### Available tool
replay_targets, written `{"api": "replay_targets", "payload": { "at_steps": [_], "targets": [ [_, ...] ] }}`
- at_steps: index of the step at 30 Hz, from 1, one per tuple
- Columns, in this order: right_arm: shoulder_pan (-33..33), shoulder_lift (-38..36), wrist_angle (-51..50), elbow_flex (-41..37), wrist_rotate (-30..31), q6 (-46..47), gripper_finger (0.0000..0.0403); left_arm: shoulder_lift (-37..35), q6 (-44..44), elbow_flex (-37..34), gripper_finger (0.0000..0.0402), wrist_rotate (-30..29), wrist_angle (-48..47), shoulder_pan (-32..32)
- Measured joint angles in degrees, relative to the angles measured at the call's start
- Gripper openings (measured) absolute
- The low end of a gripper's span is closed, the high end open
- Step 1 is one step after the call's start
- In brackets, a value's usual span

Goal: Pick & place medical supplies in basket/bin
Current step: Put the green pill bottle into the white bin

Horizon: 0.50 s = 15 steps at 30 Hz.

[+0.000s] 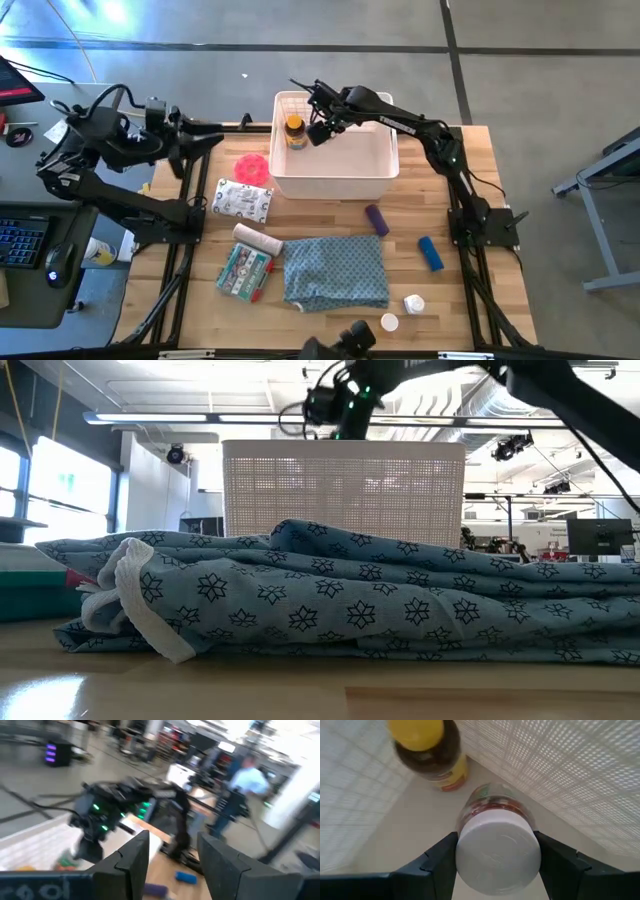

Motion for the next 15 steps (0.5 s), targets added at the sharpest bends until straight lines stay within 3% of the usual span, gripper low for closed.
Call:
{"api": "replay_targets", "payload": {
  "at_steps": [5, 15],
  "targets": [
    [-1.81, 2.64, 2.73, -0.01, -1.22, -0.33, 0.0234, 0.60, -0.42, 0.00, 0.0200, -7.67, 0.69, 0.00],
    [-3.19, 5.45, 5.41, -0.01, -7.43, -2.54, 0.0243, 0.60, -2.25, 0.00, 0.0200, -13.32, 0.41, 0.00]
  ]
}}
